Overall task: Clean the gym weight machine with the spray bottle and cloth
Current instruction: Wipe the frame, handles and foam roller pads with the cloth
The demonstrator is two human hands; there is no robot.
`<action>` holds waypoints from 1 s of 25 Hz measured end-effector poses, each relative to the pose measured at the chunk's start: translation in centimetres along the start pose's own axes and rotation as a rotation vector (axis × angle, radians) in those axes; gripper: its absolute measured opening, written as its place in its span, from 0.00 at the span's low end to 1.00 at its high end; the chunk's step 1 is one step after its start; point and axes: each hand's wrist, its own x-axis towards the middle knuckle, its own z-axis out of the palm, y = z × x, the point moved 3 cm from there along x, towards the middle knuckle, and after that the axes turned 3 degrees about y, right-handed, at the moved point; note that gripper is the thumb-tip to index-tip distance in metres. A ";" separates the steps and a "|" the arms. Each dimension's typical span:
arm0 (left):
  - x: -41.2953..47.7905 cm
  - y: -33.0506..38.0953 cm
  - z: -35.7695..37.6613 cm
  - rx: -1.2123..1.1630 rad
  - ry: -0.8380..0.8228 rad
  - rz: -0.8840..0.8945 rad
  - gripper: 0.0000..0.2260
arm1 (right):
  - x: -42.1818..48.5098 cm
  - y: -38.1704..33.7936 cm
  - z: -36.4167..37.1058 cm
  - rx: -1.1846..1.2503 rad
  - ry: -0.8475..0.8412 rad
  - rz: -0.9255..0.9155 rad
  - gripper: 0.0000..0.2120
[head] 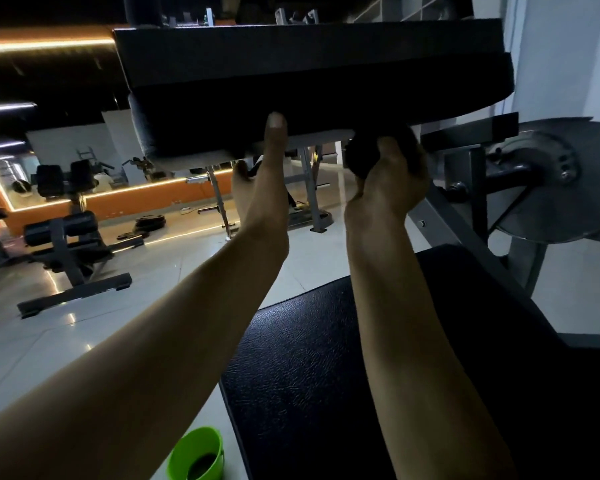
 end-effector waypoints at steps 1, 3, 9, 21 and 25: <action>0.2 0.0 0.1 0.010 -0.003 0.023 0.40 | -0.1 0.3 0.1 0.011 0.003 0.006 0.17; 0.6 0.0 -0.2 0.042 -0.009 0.061 0.38 | -2.3 1.7 0.9 -0.094 -0.091 0.002 0.14; 2.0 -0.4 -0.7 0.019 -0.040 0.157 0.33 | -2.9 2.6 0.9 -0.163 -0.181 0.047 0.10; 1.3 -0.8 -0.1 -0.084 0.029 0.088 0.19 | -3.5 7.8 1.6 -0.032 -0.438 0.411 0.17; 1.8 -1.5 0.2 -0.023 -0.023 0.071 0.34 | 2.6 7.4 0.5 0.042 -0.064 0.380 0.18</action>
